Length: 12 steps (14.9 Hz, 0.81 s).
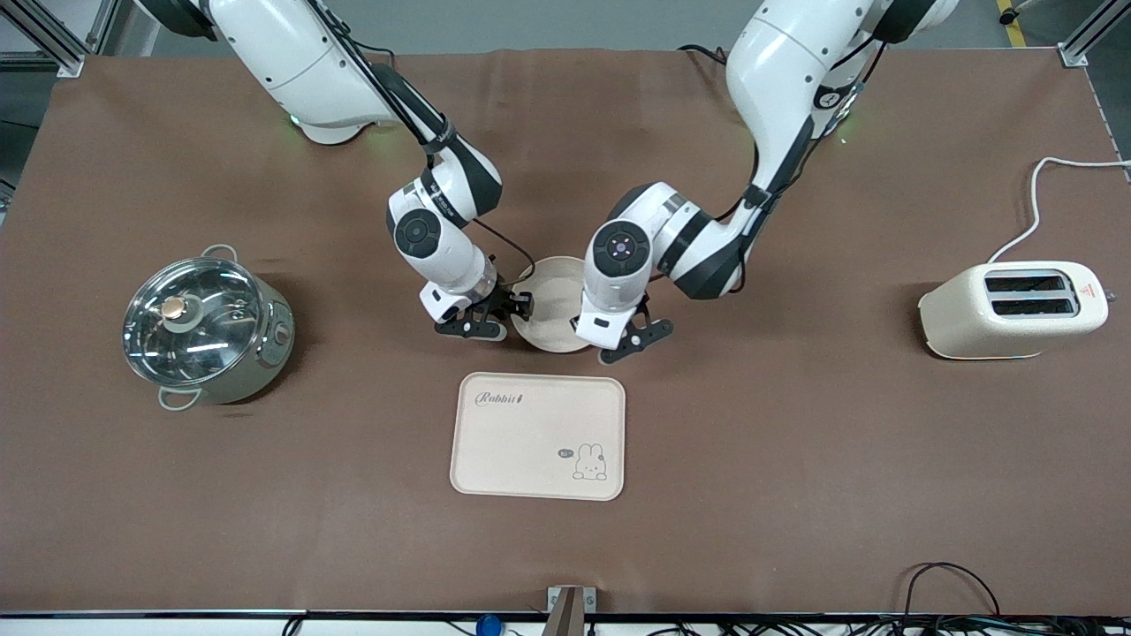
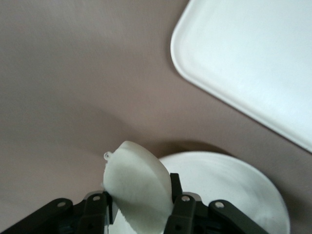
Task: Place bun in plate and plate on tray
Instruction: 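Carry the bun over the plate while the right gripper grips the plate rim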
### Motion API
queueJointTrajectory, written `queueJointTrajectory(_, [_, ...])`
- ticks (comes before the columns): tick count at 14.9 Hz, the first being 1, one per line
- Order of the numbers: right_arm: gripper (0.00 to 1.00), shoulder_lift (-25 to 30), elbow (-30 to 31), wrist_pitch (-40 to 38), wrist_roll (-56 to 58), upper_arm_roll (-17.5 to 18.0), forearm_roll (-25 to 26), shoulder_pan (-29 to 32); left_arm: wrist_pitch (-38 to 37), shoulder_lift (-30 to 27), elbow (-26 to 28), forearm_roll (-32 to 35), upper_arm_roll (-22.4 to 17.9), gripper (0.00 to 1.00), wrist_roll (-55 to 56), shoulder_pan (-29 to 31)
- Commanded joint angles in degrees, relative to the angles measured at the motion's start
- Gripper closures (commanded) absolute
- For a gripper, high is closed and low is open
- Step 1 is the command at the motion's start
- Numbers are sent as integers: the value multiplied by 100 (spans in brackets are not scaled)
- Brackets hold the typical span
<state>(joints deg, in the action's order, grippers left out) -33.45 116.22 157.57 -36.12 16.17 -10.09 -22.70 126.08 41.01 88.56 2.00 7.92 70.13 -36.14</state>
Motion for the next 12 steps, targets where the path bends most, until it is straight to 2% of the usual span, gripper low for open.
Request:
queueJointTrajectory(1, [54, 67, -12, -59, -229, 27, -11, -68, 144, 143, -67, -33, -54, 55, 438, -262])
queueJointTrajectory(3, [64, 67, -3, -59, -238, 27, -11, -76, 241, 205, -67, -42, -45, 51, 764, -455])
queueJointTrajectory(4, [73, 67, -3, -59, -229, 27, -11, -68, 259, 231, -67, -42, -45, 45, 922, -534])
queueJointTrajectory(5, [85, 67, 6, -59, -238, 27, -11, -68, 267, 249, -67, -42, -45, 36, 1045, -561])
queueJointTrajectory(6, [96, 67, 6, -51, -238, 27, -11, -68, 259, 258, -67, -42, -45, 16, 1116, -561])
queueJointTrajectory(7, [98, 67, 14, -42, -220, 27, -11, -68, 259, 240, -67, -34, -45, 0, 1160, -561])
queueJointTrajectory(10, [100, 84, 23, -33, -141, 27, 16, -68, 207, 74, -224, -33, -45, 0, 1187, -553])
queueJointTrajectory(12, [100, 172, 84, -42, -115, 27, 51, -68, -82, -154, -330, -34, -80, 0, 1161, -448])
